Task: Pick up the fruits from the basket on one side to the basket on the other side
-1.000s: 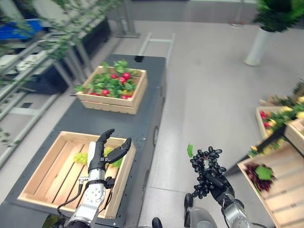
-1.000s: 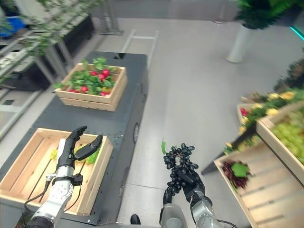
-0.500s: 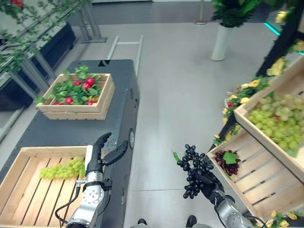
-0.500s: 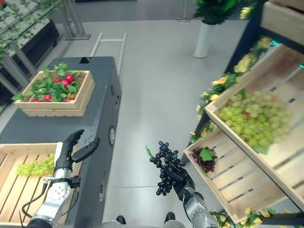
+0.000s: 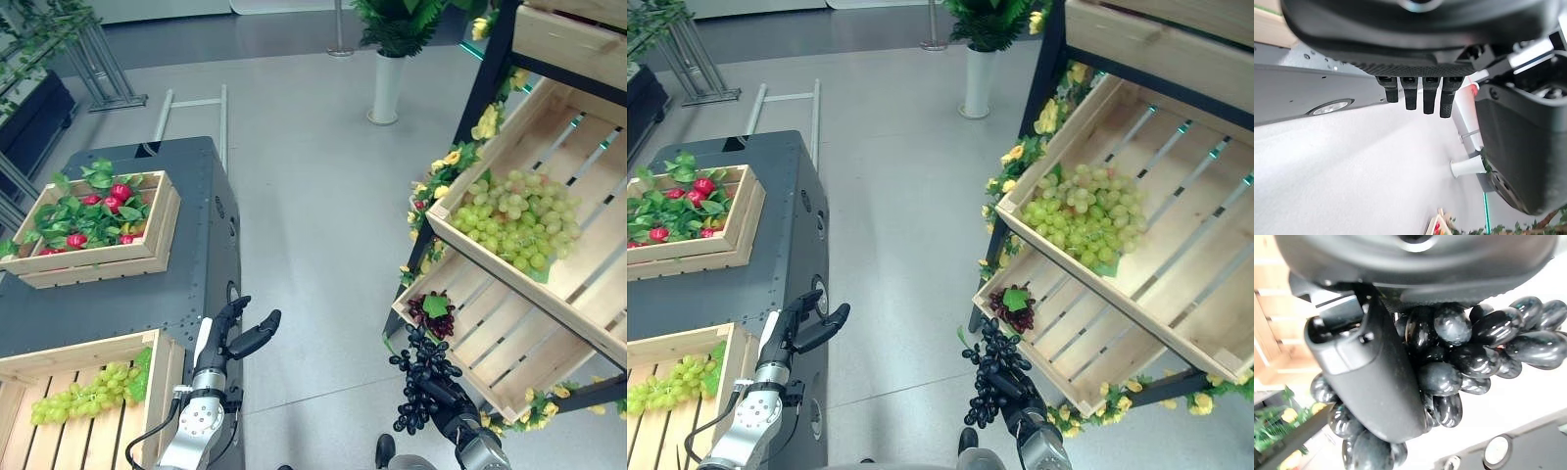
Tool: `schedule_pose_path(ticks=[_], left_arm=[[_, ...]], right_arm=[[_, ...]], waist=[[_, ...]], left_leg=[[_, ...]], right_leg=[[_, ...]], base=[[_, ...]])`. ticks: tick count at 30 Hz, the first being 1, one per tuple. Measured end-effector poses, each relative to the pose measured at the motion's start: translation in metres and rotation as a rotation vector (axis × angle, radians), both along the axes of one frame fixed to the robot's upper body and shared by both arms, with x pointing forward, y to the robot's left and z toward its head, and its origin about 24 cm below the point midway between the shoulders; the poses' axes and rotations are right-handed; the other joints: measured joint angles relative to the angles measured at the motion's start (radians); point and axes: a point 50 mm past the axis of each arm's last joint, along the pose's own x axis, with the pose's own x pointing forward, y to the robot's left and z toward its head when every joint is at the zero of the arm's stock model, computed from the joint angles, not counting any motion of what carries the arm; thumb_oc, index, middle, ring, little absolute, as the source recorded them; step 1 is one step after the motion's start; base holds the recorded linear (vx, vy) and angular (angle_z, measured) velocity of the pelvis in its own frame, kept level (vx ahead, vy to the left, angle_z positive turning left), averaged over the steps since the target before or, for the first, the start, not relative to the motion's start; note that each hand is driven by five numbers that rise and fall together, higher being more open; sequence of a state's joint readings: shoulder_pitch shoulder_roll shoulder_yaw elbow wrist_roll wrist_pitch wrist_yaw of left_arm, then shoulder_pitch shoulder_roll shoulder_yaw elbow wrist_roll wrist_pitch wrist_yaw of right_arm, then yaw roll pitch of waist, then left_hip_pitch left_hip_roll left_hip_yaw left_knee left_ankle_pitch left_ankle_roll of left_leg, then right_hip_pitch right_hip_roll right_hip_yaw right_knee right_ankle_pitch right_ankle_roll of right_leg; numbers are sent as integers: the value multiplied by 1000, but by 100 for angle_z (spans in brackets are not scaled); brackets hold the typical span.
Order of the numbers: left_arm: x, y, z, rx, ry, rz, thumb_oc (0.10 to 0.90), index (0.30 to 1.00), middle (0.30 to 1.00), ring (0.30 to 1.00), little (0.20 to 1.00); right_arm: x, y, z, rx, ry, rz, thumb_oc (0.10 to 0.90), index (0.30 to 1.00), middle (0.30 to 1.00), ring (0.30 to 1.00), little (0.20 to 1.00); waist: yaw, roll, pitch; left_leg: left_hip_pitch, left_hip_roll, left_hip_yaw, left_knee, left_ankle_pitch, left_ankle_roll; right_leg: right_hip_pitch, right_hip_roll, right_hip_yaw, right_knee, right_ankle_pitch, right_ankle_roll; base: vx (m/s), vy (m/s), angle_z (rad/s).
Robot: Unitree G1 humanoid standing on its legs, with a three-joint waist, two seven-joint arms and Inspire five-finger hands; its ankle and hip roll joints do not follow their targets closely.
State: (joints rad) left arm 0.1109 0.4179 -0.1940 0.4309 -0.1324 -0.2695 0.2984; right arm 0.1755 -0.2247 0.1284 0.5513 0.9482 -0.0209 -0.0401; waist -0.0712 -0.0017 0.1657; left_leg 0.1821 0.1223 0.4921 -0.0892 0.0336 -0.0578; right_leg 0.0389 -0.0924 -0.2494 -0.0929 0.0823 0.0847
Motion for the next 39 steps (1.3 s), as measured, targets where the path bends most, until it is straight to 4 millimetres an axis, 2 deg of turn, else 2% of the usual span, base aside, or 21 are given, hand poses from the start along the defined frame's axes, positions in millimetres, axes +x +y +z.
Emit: schedule_pose_path(ticks=[3,4,6,7,8,9,10,13,15,18,20,22,23,25,27,33,39], left_arm=[[0,-2,-1,-1,-2,4,800,900,900,900,900],[3,-6,0,-12,-7,-1,800,900,900,900,900],[9,-11,3,-22,-26,-14,800,900,900,900,900],[18,-17,8,-21,-49,-40,800,900,900,900,900],[24,-17,12,-17,-65,-47,800,900,900,900,900],[37,-18,22,-4,-109,-63,800,900,900,900,900],[48,-21,31,-8,-144,-71,800,900,900,900,900],[72,-25,55,-19,-233,-80,800,900,900,900,900],[78,-27,61,-28,-257,-75,800,900,900,900,900],[77,-33,57,-42,-236,-91,800,900,900,900,900],[74,-37,51,-52,-214,-100,800,900,900,900,900],[72,-45,50,-60,-212,-122,800,900,900,900,900],[70,-46,50,-66,-214,-123,800,900,900,900,900],[69,-46,47,-66,-202,-121,800,900,900,900,900],[67,-46,46,-57,-196,-129,800,900,900,900,900],[69,-44,56,-50,-227,-140,800,900,900,900,900],[77,-46,70,-43,-281,-154,800,900,900,900,900]], right_arm=[[4,-4,2,-30,-1,-17,400,300,300,300,300],[12,-9,7,-57,-19,-11,400,300,300,300,300],[36,-18,21,-101,-79,-2,400,300,300,300,300],[57,-29,37,-148,-148,0,400,300,300,300,300],[67,-32,45,-164,-179,-7,400,300,300,300,300],[86,-38,61,-193,-246,-12,400,300,300,300,300],[96,-46,73,-206,-302,-57,400,300,300,300,300],[118,-63,104,-257,-415,-149,400,300,300,300,300],[128,-71,119,-277,-460,-207,400,300,300,300,300],[143,-83,138,-331,-481,-243,400,300,300,300,300],[149,-88,147,-355,-490,-264,400,300,300,300,300],[156,-103,171,-445,-533,-269,400,300,300,300,300],[162,-109,186,-487,-565,-278,400,300,300,300,300],[164,-119,199,-525,-572,-315,400,300,300,300,300],[162,-128,203,-594,-549,-329,400,300,300,300,300],[176,-148,256,-744,-608,-375,400,300,300,300,300],[173,-175,277,-829,-526,-403,400,300,300,300,300]], waist=[[2,7,0],[7,6,9],[10,7,65],[5,23,105],[7,19,129],[6,8,183],[-2,3,223],[-2,4,308],[-3,9,333],[-8,21,347],[-2,21,349],[32,23,355],[35,31,359],[34,36,365],[38,38,366],[47,44,368],[69,44,369]], left_leg=[[-53,-3,-3,40,-10,2],[-109,-1,-60,106,-35,23],[-185,-6,-125,202,-78,51],[-230,-15,-159,219,-104,21],[-235,-18,-153,234,-98,22],[-270,-15,-142,274,-107,31],[-304,-15,-149,324,-122,33],[-394,24,-162,452,-170,39],[-447,38,-178,521,-190,31],[-491,62,-203,589,-212,17],[-492,52,-222,595,-214,16],[-519,-21,-298,611,-241,41],[-546,-24,-300,637,-258,50],[-569,-21,-294,659,-266,58],[-580,-20,-296,680,-277,60],[-680,-9,-292,757,-301,70],[-735,-2,-310,824,-320,68]], right_leg=[[-56,-4,30,13,13,-1],[-90,-12,53,24,31,-5],[-141,-25,82,67,44,-7],[-190,-25,90,96,45,-3],[-216,-30,91,121,48,-1],[-257,-48,71,165,38,-14],[-274,-51,71,185,34,-10],[-349,-52,65,287,4,-31],[-408,-53,55,376,-34,-44],[-454,-44,49,445,-71,-61],[-459,-38,57,444,-71,-63],[-495,-32,104,446,-50,-62],[-518,-28,104,446,-47,-59],[-535,-33,96,455,-44,-57],[-543,-36,92,471,-45,-58],[-639,-53,76,531,-52,-59],[-689,-70,51,627,-97,-67]], base=[[-176,-23,-25],[-260,54,-44],[-276,50,-47],[-214,8,-39],[-291,0,-43],[-206,5,-17],[-235,5,-3],[-101,11,6],[-50,5,6],[27,81,0],[-22,177,-21],[-13,104,-57],[101,37,-51],[82,44,-13],[30,23,1],[26,-30,-3],[-1,-96,15]])
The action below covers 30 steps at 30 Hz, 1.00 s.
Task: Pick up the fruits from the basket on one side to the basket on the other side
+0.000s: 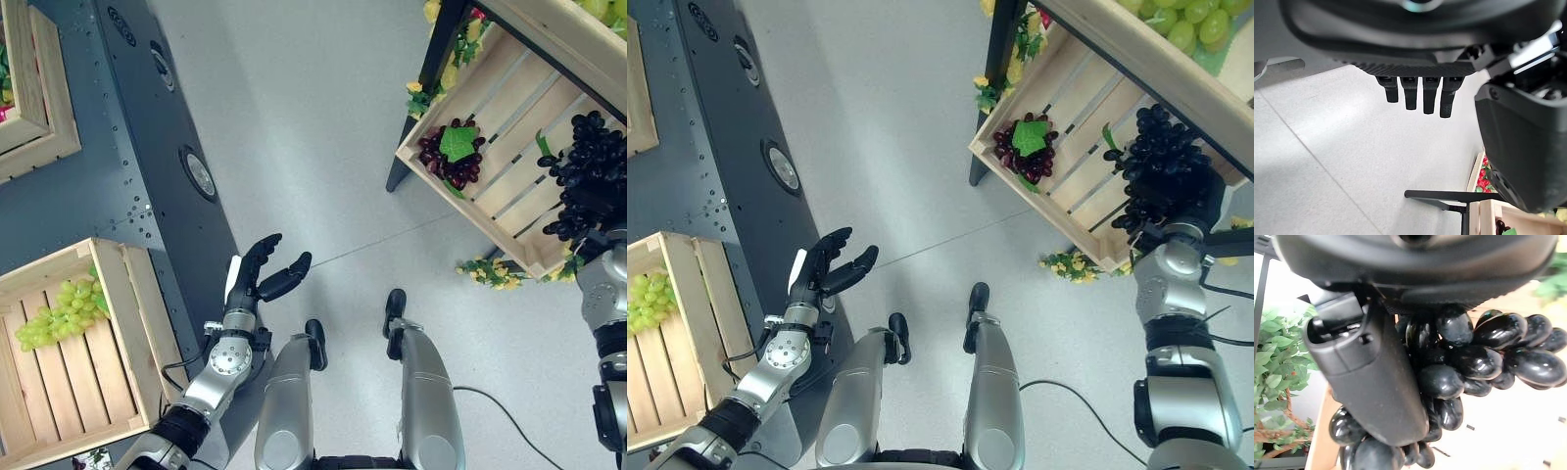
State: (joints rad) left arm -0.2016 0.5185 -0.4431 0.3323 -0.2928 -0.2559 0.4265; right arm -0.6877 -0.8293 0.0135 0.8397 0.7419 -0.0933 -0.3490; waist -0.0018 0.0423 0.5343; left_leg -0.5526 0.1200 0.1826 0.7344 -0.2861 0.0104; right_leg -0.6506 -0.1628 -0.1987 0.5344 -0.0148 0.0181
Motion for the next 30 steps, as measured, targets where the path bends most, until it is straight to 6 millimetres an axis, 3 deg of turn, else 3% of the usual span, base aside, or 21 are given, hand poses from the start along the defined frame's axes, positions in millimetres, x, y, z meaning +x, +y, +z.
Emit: schedule_pose_path(ticks=[4,10,11,12,23,30], left_arm=[[0,-5,11,16,-40,-46,800,900,900,900,900],[-1,-7,14,23,-50,-62,800,900,900,900,900],[-1,-7,13,25,-48,-62,800,900,900,900,900],[-2,-8,12,25,-46,-63,800,900,900,900,900],[-2,0,15,65,-48,-61,800,900,900,900,900],[-2,1,15,68,-47,-61,800,900,900,900,900]], right_arm=[[-2,-15,14,-62,75,-35,400,300,300,300,300],[6,-10,19,-131,154,27,400,300,300,300,300],[7,-9,20,-134,158,31,494,441,441,441,441],[8,-8,21,-142,165,35,800,900,900,900,900],[22,4,60,-183,72,44,800,900,900,900,900],[22,3,62,-175,68,39,800,900,900,900,900]], waist=[[16,0,0],[24,-1,0],[27,-1,0],[29,-1,0],[48,-2,0],[47,-8,0]], left_leg=[[-53,0,-18,38,0,0],[-97,0,-43,78,-1,-2],[-97,0,-43,78,-1,-2],[-98,-1,-43,79,-1,-2],[-108,-8,-60,84,-2,-2],[-88,-8,-65,95,-2,-1]], right_leg=[[-46,-4,-10,32,-12,-14],[-71,-13,-32,59,-14,-18],[-71,-14,-31,59,-14,-18],[-71,-14,-32,59,-14,-18],[-71,-28,-52,81,-16,-20],[-44,-28,-54,80,-21,-15]], base=[[-39,-80,9],[-40,-56,8],[-33,-30,2],[-41,-26,2],[-34,-1,5],[-2,-3,2]])
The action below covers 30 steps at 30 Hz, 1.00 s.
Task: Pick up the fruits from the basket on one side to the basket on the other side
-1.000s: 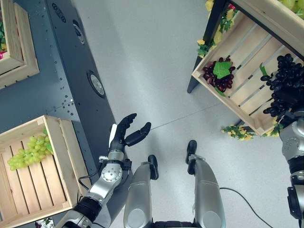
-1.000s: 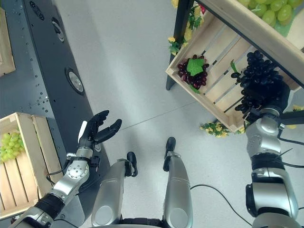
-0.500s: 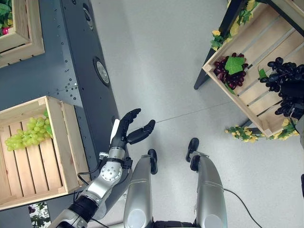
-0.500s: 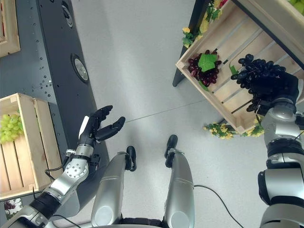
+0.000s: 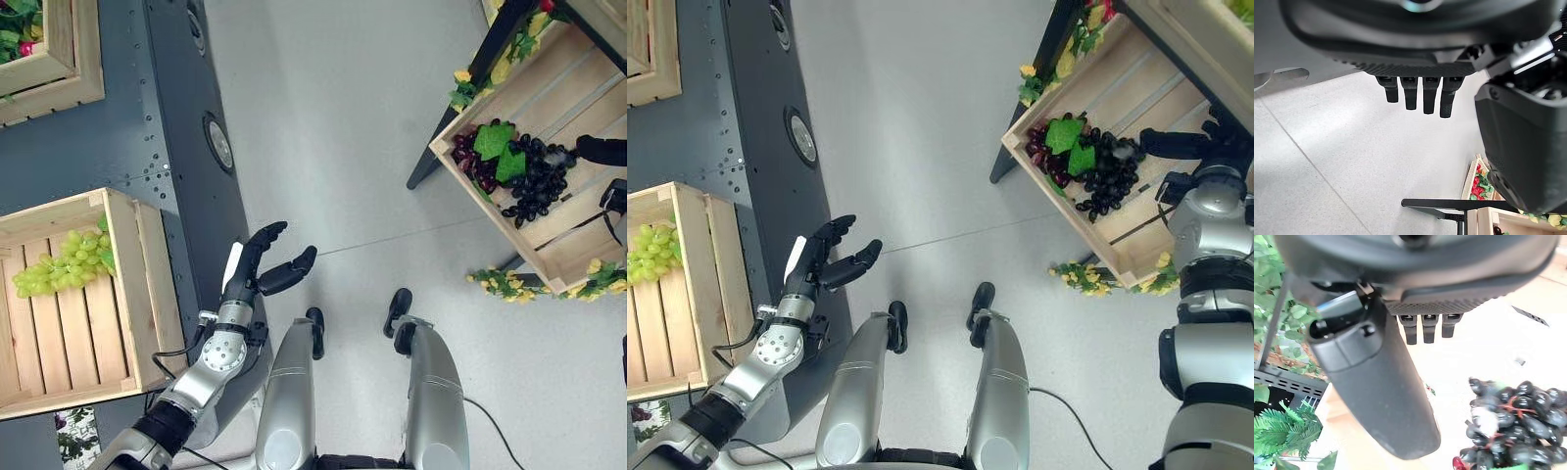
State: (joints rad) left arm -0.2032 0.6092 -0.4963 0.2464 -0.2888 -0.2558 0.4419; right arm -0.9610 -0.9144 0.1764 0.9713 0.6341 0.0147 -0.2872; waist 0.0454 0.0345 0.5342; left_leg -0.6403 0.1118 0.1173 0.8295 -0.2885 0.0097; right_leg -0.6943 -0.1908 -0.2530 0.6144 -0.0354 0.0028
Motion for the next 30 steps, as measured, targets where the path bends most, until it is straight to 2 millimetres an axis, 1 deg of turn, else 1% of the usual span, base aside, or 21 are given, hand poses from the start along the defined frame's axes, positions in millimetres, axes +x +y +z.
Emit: schedule_pose_path(ticks=[9,11,15,17,18,19,20,21,22,23,24,25,26,28,29,30], left_arm=[[0,0,0,0,-1,0,800,900,900,900,900],[0,0,0,-2,0,0,800,900,900,900,900],[0,0,-2,-3,7,5,800,900,900,900,900],[0,-1,-3,-5,7,5,800,900,900,900,900],[0,-1,-3,-4,8,5,800,900,900,900,900],[1,-2,-2,-4,3,0,800,900,900,900,900],[1,-2,-1,-2,1,0,800,900,900,900,900],[2,-3,-1,-2,2,-4,800,900,900,900,900],[2,-3,-2,-2,4,-6,800,900,900,900,900],[2,-3,-3,-2,12,-8,800,900,900,900,900],[2,-3,-4,-2,15,-7,800,900,900,900,900],[2,-3,-7,-4,24,-1,800,900,900,900,900],[2,-3,-9,-4,30,3,800,900,900,900,900],[0,-1,-14,-3,52,13,800,900,900,900,900],[-1,2,-16,-2,63,23,800,900,900,900,900],[-1,2,-17,0,64,26,800,900,900,900,900]], right_arm=[[0,-1,-3,5,15,8,800,900,900,900,900],[-1,-2,-10,5,37,28,800,900,900,900,900],[-3,-1,-33,14,104,83,800,900,900,900,900],[-2,7,-54,36,138,133,800,900,900,900,900],[-2,10,-63,46,149,147,800,900,900,900,900],[-2,14,-74,67,171,175,800,900,900,900,900],[-2,17,-80,87,175,188,800,900,900,900,900],[-2,23,-94,117,197,212,800,900,900,900,900],[-2,27,-102,130,213,228,800,900,900,900,900],[-4,36,-120,156,247,260,800,900,900,900,900],[-4,40,-128,167,262,279,800,900,900,900,900],[-6,48,-140,188,283,306,800,900,900,900,900],[-7,54,-148,202,295,322,800,900,900,900,900],[-11,71,-164,225,311,391,800,900,900,900,900],[-11,79,-167,233,304,422,800,900,900,900,900],[-11,83,-168,235,301,435,800,900,900,900,900]], waist=[[-3,-5,1],[-4,-5,1],[5,-5,1],[3,-5,0],[3,-6,0],[1,-7,0],[0,-7,0],[-2,-8,0],[-2,-8,0],[-2,-9,-1],[-1,-8,-1],[-3,-8,-1],[-3,-8,-1],[-1,-9,-3],[-1,-10,-3],[1,-10,-3]], left_leg=[[3,3,5,0,3,5],[18,4,8,-6,0,6],[103,2,13,-43,-4,3],[177,0,23,-75,-4,2],[196,2,25,-82,-4,2],[220,-1,27,-92,-4,2],[230,-1,28,-95,-4,2],[256,-2,31,-105,-4,2],[271,-2,31,-111,-4,2],[300,-1,32,-126,-4,2],[313,0,33,-133,-4,2],[336,0,36,-143,-4,2],[351,1,35,-151,-3,2],[399,4,43,-188,3,-7],[418,5,53,-203,6,-11],[428,5,53,-209,6,-12]], right_leg=[[9,-2,-7,-20,3,4],[22,-2,-6,-17,3,3],[96,-5,-8,-28,0,1],[159,-9,-3,-46,-12,9],[178,-12,-7,-51,-18,5],[198,-15,-6,-54,-23,9],[208,-17,-8,-53,-25,10],[228,-20,-10,-57,-29,13],[242,-21,-11,-60,-31,14],[269,-21,-14,-69,-32,15],[281,-21,-15,-72,-34,16],[303,-24,-23,-76,-38,17],[318,-25,-27,-81,-40,18],[362,-23,-35,-103,-41,20],[376,-23,-35,-109,-43,21],[382,-23,-34,-110,-45,22]], base=[[-1,11,-2],[19,57,2],[28,46,0],[30,44,-1],[46,37,3],[49,31,4],[89,29,1],[64,18,0],[84,25,0],[46,16,1],[85,18,4],[60,7,5],[97,2,7],[95,-17,3],[100,-35,-2],[95,-53,1]])
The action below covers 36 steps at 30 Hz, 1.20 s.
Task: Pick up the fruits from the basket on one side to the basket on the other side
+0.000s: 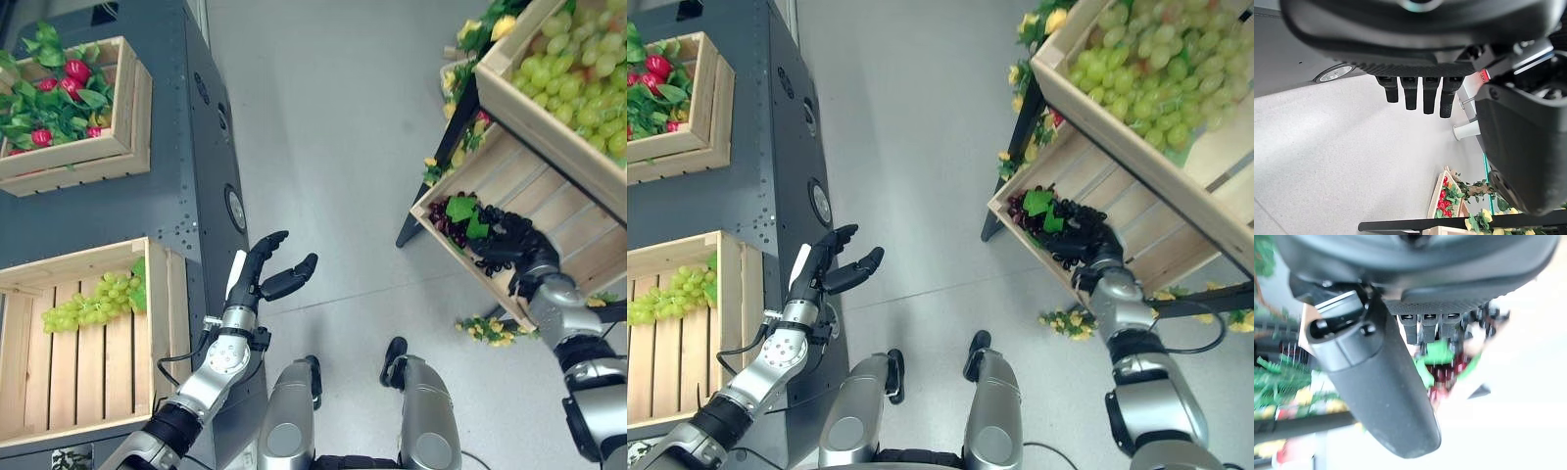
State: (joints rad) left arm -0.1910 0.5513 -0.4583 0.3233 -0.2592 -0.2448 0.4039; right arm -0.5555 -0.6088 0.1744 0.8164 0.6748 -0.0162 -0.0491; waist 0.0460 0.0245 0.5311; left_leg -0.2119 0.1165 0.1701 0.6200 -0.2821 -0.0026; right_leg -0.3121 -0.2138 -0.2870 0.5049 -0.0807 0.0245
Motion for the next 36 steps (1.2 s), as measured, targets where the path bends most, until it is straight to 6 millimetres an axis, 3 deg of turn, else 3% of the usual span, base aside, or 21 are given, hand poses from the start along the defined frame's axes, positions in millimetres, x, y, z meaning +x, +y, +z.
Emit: schedule_pose_path(ticks=[5,7,8,14,19,21,22,23,24,25,26,28,32,36], left_arm=[[-8,20,-6,-8,22,80,800,900,900,900,900],[-15,31,-13,-3,57,121,800,900,900,900,900],[-21,34,-19,-2,84,136,800,900,900,900,900],[-34,33,-34,-7,140,145,800,900,900,900,900],[-45,31,-46,-43,178,180,800,900,900,900,900],[-50,30,-51,-55,203,194,800,900,900,900,900],[-49,29,-51,-58,204,193,800,900,900,900,900],[-43,26,-50,-64,198,176,800,900,900,900,900],[-30,19,-48,-72,194,148,800,900,900,900,900],[-28,17,-47,-77,190,142,800,900,900,900,900],[-30,17,-48,-77,192,140,800,900,900,900,900],[-38,24,-54,-51,220,156,800,900,900,900,900],[-44,28,-59,-37,240,174,800,900,900,900,900],[-49,38,-59,-7,254,186,800,900,900,900,900]], right_arm=[[-13,39,-26,95,-5,140,800,900,900,900,900],[-25,56,-45,161,23,192,800,900,900,900,900],[-34,64,-58,195,58,227,800,900,900,900,900],[-57,68,-77,234,105,261,800,900,900,900,900],[-61,76,-81,205,121,312,800,900,900,900,900],[-66,81,-85,187,132,335,800,900,900,900,900],[-67,82,-85,164,129,348,800,900,900,900,900],[-70,81,-86,151,127,346,800,900,900,900,900],[-76,77,-86,119,129,341,800,900,900,900,900],[-76,77,-87,110,132,345,800,900,900,900,900],[-76,80,-87,87,136,365,800,900,900,900,900],[-75,91,-83,92,95,405,800,900,900,900,900],[-78,99,-80,117,57,421,800,900,900,900,900],[-85,110,-88,166,71,419,800,900,900,900,900]], waist=[[-2,-16,-18],[0,-31,-52],[9,-34,-95],[24,-25,-185],[28,-11,-223],[32,-1,-250],[25,2,-252],[14,2,-252],[-26,-12,-258],[-37,-12,-258],[-9,1,-265],[14,9,-270],[24,-9,-280],[40,-46,-310]], left_leg=[[123,0,3,-127,31,-20],[178,-2,6,-205,60,-41],[200,1,8,-254,77,-51],[313,7,3,-422,136,-73],[346,6,-4,-485,162,-75],[345,2,-19,-536,201,-75],[332,0,-4,-548,225,-71],[288,-8,63,-544,274,-62],[220,-19,192,-522,345,-54],[203,-20,241,-522,356,-42],[220,-2,332,-542,342,-22],[259,-3,329,-562,313,9],[277,-32,318,-611,320,30],[287,-61,289,-643,325,40]], right_leg=[[108,15,-19,-65,-5,7],[150,33,-25,-112,-2,8],[158,46,-27,-135,-2,7],[244,81,-52,-227,0,9],[274,86,-67,-257,2,13],[280,81,-91,-286,13,16],[290,72,-123,-303,18,18],[303,56,-171,-309,17,20],[322,22,-217,-339,9,19],[328,25,-222,-351,11,21],[331,35,-220,-347,3,20],[321,36,-219,-318,-18,31],[349,23,-239,-344,7,48],[401,27,-278,-429,46,73]], base=[[106,-88,5],[79,-88,5],[54,-71,-1],[45,-101,5],[24,-53,9],[-87,9,47],[-141,-11,105],[-116,85,209],[-45,151,224],[-16,202,193],[-6,168,75],[3,168,25],[62,156,25],[97,168,24]])
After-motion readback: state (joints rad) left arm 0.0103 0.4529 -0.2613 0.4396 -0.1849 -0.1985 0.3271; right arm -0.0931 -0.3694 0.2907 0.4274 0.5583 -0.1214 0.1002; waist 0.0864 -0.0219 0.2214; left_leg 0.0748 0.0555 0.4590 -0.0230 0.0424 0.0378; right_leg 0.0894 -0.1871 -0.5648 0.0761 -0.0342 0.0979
